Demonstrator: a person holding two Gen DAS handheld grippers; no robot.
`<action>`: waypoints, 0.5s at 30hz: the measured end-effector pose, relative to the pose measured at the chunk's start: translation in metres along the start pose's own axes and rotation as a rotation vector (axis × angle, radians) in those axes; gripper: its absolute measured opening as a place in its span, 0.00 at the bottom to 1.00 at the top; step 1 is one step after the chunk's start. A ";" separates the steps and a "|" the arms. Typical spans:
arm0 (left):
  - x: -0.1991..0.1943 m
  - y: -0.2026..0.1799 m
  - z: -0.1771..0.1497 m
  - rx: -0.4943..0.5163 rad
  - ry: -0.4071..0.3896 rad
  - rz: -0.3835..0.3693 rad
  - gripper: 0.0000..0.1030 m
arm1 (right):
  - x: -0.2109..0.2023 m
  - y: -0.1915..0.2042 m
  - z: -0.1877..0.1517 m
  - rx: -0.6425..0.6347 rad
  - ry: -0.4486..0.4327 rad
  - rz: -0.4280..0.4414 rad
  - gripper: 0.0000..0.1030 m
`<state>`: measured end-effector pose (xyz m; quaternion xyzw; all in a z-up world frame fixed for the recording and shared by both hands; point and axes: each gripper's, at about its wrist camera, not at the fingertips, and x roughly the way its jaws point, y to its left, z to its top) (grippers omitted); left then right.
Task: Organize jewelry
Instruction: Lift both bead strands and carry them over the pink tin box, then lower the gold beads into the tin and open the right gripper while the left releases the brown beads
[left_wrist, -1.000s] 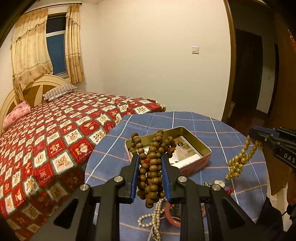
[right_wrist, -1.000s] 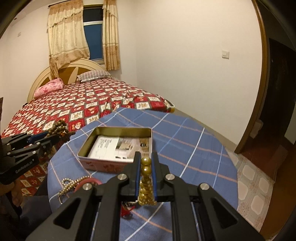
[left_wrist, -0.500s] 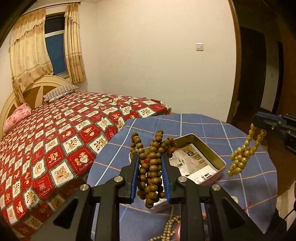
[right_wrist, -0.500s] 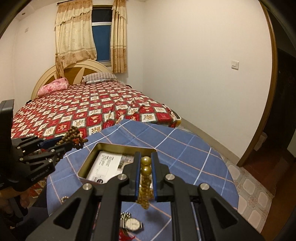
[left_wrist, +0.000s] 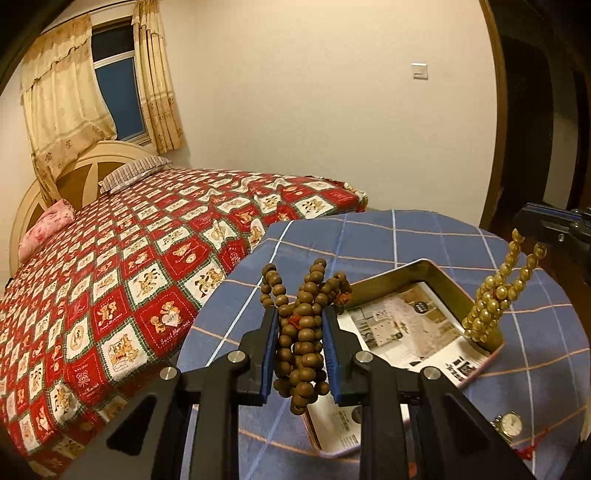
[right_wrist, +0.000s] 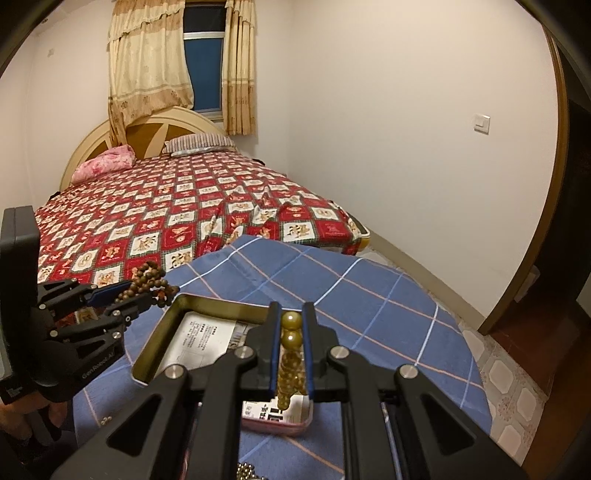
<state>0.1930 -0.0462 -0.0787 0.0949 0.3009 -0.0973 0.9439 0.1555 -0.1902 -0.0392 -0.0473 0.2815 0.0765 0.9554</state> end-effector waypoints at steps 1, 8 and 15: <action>0.003 0.000 0.000 -0.002 0.004 0.004 0.23 | 0.003 0.000 0.000 -0.002 0.004 0.000 0.12; 0.021 -0.005 0.001 0.001 0.030 0.028 0.23 | 0.024 -0.004 0.000 -0.008 0.033 -0.016 0.12; 0.038 -0.011 0.000 0.003 0.057 0.048 0.23 | 0.047 -0.011 -0.004 0.002 0.082 -0.050 0.12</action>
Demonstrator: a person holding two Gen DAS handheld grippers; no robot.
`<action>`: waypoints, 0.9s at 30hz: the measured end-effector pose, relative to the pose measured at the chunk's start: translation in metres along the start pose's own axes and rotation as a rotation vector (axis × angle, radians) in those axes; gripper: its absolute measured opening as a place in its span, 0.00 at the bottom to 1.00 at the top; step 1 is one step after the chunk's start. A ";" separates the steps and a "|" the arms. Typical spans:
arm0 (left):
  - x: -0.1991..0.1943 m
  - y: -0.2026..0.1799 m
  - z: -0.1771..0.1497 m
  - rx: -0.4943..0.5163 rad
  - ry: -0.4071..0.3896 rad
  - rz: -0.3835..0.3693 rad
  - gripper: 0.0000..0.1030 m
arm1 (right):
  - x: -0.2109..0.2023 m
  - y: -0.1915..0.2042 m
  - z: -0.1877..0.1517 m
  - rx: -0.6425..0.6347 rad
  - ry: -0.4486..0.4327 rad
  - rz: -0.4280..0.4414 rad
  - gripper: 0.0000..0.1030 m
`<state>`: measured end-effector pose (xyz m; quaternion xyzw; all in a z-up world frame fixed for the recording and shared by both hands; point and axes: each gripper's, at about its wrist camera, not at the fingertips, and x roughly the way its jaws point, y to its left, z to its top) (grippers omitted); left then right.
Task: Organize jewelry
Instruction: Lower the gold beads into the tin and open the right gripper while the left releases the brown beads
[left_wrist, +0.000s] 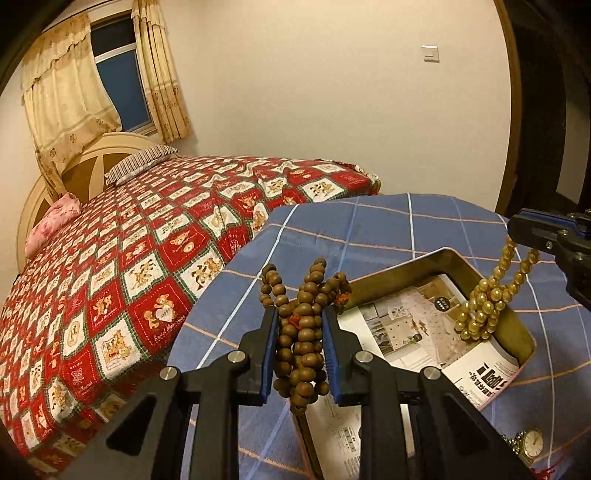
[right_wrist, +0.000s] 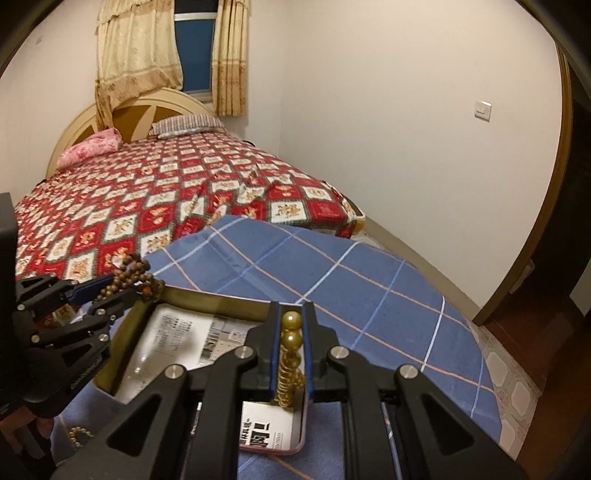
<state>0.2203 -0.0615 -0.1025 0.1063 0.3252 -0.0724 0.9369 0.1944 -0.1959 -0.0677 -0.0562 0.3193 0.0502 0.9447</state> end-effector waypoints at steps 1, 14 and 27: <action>0.003 -0.001 0.000 -0.001 0.004 0.000 0.23 | 0.002 -0.001 0.000 0.002 0.005 -0.001 0.12; 0.024 -0.004 0.000 0.001 0.036 0.018 0.23 | 0.028 -0.003 -0.001 -0.005 0.052 -0.008 0.12; 0.034 -0.004 0.000 -0.001 0.052 0.020 0.23 | 0.045 0.000 -0.005 -0.013 0.087 -0.018 0.12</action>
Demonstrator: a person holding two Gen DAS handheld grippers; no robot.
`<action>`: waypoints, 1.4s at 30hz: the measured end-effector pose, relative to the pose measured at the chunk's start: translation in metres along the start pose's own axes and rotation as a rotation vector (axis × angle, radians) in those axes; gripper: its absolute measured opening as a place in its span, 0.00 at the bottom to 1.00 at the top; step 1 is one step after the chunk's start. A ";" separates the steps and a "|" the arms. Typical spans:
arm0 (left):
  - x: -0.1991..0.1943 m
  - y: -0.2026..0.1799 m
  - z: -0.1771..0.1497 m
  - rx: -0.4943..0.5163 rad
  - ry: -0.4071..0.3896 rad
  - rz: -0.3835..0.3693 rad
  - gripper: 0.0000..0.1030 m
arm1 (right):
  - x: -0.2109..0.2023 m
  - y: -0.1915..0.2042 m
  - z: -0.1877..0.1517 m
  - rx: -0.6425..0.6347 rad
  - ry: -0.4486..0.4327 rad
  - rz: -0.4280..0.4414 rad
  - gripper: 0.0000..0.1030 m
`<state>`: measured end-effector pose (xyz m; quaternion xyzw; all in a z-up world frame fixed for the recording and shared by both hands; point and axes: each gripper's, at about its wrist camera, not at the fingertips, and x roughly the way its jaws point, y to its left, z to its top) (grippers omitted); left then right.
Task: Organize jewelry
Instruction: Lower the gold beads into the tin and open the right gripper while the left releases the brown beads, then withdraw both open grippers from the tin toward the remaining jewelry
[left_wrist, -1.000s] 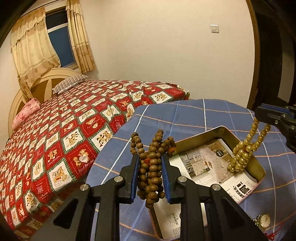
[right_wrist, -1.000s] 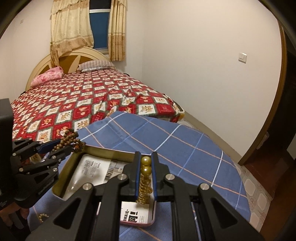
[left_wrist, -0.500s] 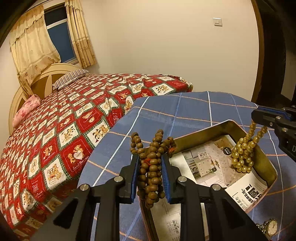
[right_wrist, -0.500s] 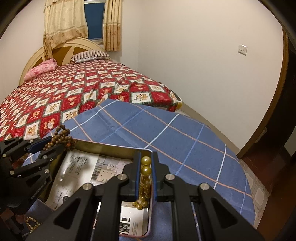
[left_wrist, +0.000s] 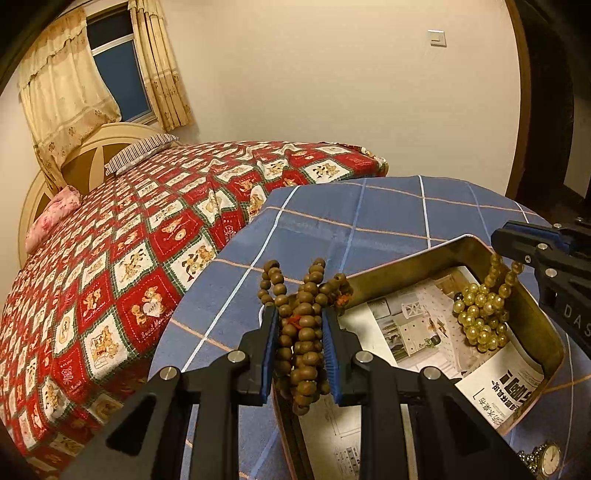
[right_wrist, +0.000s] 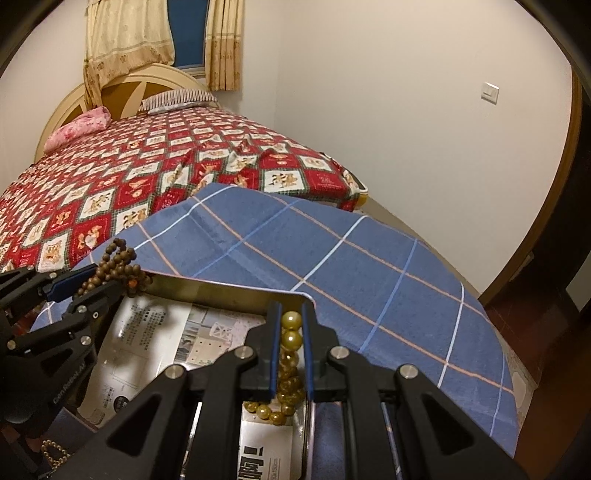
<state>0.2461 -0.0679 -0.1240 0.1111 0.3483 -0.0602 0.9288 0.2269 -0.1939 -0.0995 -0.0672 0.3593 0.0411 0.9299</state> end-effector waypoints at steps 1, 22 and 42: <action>0.001 0.000 0.000 0.000 0.002 0.000 0.23 | 0.001 0.000 0.000 -0.002 0.003 0.000 0.12; 0.008 -0.002 -0.003 0.012 0.002 0.003 0.23 | 0.017 0.002 -0.006 -0.026 0.052 -0.009 0.13; -0.023 0.007 -0.024 0.018 -0.013 0.097 0.81 | -0.019 -0.022 -0.029 0.064 0.044 -0.076 0.63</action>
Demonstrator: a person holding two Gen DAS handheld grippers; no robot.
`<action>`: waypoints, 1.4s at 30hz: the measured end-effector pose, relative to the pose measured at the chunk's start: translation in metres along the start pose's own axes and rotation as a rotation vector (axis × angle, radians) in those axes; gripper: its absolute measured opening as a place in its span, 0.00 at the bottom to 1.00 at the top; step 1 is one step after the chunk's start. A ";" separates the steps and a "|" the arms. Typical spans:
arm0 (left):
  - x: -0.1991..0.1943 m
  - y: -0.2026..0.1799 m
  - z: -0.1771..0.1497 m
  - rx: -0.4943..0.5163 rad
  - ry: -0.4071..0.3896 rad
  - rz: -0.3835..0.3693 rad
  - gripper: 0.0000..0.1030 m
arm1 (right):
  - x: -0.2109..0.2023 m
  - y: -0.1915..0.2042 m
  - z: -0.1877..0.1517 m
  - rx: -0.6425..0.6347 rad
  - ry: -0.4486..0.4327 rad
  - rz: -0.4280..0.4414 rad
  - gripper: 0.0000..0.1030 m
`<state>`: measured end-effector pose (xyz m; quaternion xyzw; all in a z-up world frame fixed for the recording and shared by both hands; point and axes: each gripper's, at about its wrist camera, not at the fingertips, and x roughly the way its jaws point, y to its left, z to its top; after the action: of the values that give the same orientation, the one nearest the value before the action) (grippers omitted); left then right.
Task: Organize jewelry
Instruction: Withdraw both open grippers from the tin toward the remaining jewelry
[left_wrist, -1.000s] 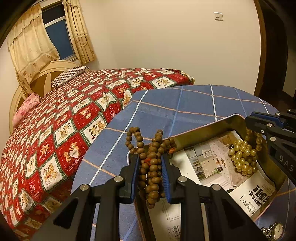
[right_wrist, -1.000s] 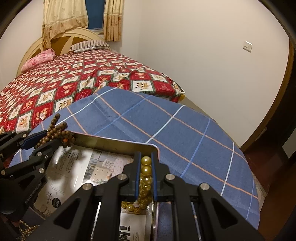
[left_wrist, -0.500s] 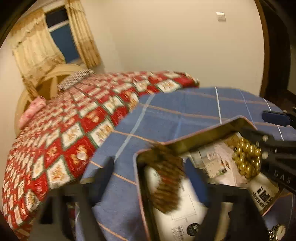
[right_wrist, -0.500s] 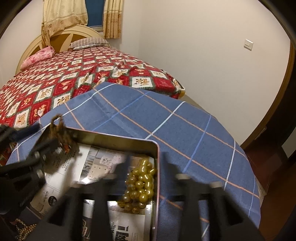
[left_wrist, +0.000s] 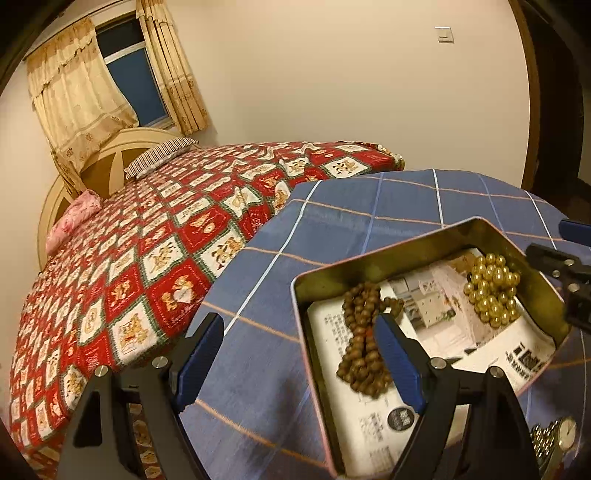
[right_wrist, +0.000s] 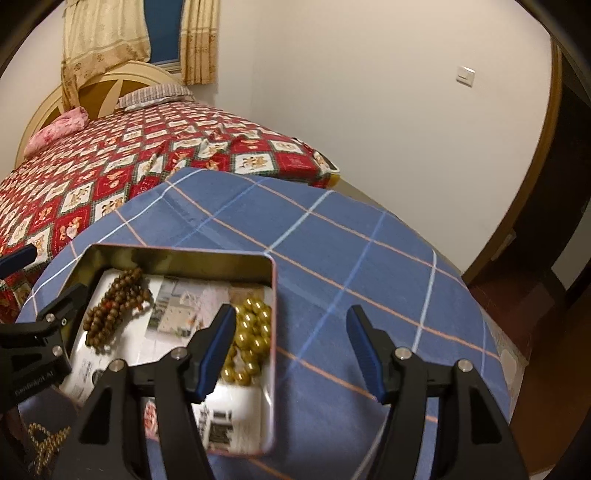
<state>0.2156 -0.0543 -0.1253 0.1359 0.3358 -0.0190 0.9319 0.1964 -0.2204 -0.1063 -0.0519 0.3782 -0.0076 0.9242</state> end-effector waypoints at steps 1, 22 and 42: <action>-0.003 0.001 -0.003 0.004 -0.001 0.006 0.81 | -0.004 -0.002 -0.004 0.004 -0.002 -0.003 0.63; -0.074 0.010 -0.070 -0.015 0.014 -0.046 0.81 | -0.060 0.002 -0.072 0.075 -0.007 0.038 0.66; -0.108 0.008 -0.112 0.007 0.017 -0.060 0.81 | -0.103 0.024 -0.122 0.131 -0.053 0.081 0.69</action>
<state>0.0637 -0.0226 -0.1372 0.1295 0.3476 -0.0469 0.9275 0.0372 -0.2024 -0.1236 0.0238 0.3541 0.0063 0.9349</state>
